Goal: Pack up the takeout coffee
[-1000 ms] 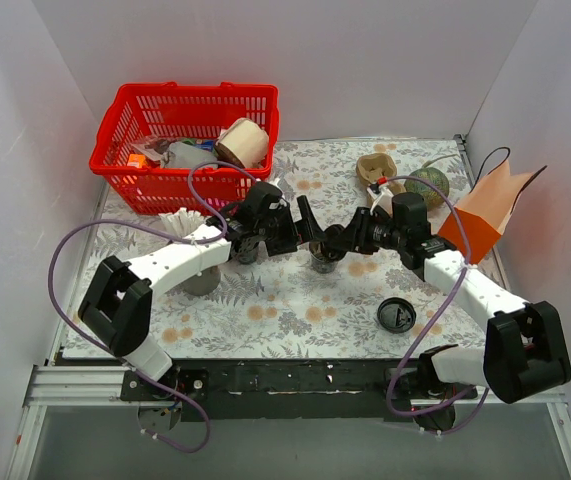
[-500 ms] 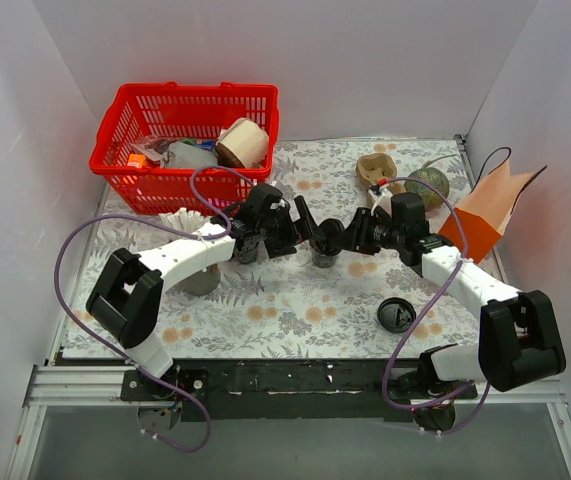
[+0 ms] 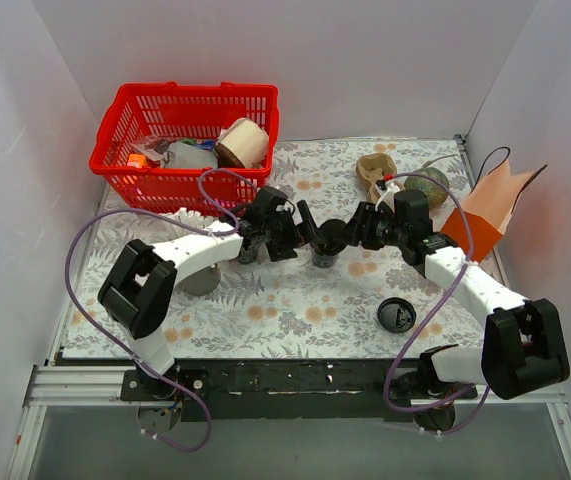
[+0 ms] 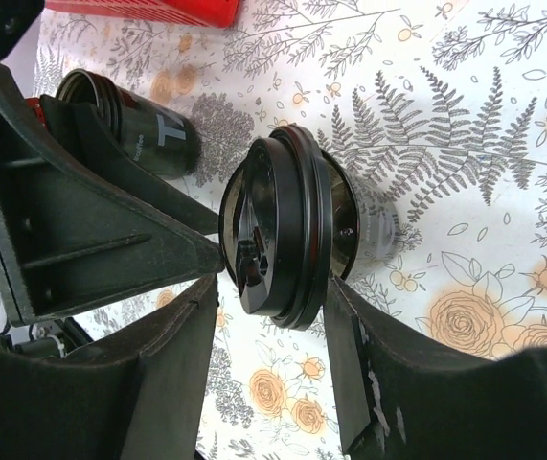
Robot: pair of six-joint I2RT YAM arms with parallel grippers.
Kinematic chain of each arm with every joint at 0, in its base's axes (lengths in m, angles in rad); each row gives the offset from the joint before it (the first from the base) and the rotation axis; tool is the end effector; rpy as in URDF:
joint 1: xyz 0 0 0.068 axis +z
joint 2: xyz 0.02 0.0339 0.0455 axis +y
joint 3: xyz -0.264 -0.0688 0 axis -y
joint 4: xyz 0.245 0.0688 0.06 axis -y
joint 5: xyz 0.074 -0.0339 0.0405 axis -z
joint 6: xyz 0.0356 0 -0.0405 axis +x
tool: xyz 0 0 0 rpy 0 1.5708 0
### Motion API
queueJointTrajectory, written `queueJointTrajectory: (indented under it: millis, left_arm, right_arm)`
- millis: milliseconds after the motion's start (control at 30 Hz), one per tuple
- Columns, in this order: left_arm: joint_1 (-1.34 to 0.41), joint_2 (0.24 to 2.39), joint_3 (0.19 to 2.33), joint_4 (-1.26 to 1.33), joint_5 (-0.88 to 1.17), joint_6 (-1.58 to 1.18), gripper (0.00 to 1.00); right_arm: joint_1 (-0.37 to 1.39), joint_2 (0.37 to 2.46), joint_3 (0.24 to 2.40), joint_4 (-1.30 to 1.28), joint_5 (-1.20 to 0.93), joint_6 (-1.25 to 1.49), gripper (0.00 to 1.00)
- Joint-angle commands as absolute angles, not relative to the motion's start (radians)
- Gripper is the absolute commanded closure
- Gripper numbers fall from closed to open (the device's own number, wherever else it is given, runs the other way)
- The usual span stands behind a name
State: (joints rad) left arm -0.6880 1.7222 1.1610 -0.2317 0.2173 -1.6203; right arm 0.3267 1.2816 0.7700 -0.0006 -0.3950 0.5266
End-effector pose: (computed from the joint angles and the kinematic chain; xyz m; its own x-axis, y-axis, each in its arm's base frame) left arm 0.2852 -0.2444 0.2174 -0.7088 -0.6799 0.1881 -0.5861 0.4192 -0.6933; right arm 0.2616 0.1031 0.2465 -0.7098 0.2493 -0.6588 -0.2974 0.7417 0.6011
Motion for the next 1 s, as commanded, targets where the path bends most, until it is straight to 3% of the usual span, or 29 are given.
queueJointTrajectory:
  millis: [0,633,967]
  left_arm:
    - [-0.680,1.726,1.221,-0.224,0.201,-1.628,0.02]
    - [-0.666,1.822,1.269,-0.167,0.212,-1.680,0.02]
    - [-0.666,1.836,1.273,-0.146,0.239,-1.710,0.11]
  right_arm:
    - [0.322,1.272,0.827,0.002,-0.353,0.499,0.44]
    - [0.322,1.339,0.827,0.002,-0.337,0.468,0.44]
    - [0.322,1.364,0.834,-0.026,-0.386,0.453,0.43]
